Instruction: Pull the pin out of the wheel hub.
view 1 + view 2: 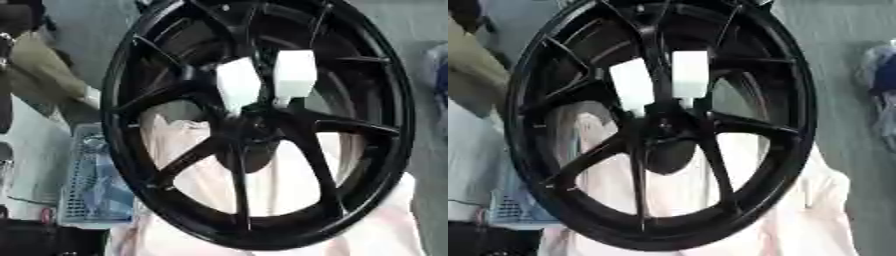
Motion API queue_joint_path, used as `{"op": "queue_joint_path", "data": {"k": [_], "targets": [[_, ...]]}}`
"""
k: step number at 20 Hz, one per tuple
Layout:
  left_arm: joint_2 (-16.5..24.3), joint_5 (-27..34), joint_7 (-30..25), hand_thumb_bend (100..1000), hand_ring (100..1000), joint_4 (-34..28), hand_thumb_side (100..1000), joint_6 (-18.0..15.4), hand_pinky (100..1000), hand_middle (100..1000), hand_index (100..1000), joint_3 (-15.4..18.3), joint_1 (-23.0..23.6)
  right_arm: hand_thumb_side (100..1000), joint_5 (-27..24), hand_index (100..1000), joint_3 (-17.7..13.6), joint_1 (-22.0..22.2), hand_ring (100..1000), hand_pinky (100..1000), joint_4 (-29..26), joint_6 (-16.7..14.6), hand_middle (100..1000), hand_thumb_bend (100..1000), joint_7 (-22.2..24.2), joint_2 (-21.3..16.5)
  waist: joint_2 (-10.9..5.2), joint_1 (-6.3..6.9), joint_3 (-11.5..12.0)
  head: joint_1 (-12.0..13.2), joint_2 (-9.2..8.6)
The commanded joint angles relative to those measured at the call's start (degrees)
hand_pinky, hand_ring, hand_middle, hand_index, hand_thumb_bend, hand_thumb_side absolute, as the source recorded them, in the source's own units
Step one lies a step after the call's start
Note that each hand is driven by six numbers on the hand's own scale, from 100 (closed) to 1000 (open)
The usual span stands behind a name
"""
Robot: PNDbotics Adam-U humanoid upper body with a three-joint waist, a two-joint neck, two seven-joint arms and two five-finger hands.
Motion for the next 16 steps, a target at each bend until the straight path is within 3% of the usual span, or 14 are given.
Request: {"op": "queue_joint_path", "data": {"k": [1, 16], "targets": [[1.34, -0.07, 0.02, 100, 750, -1.09, 732, -0.36, 840, 574, 758, 0.48, -0.22, 543, 0.01, 783, -0.85, -0.35, 753, 732, -1.06, -0.25, 727, 100, 0.07, -1.64, -1.79, 0.06, -0.06, 0.20, -0.73], [1.56, -0.19, 0.12, 100, 751, -1.09, 731, -0.46, 839, 575, 758, 0.50, -0.21, 544, -0.09, 782, -0.87, -0.29, 753, 731, -1.06, -0.23, 728, 100, -0.01, -1.51, -1.82, 0.16, -0.04, 0.37, -0.63]]}}
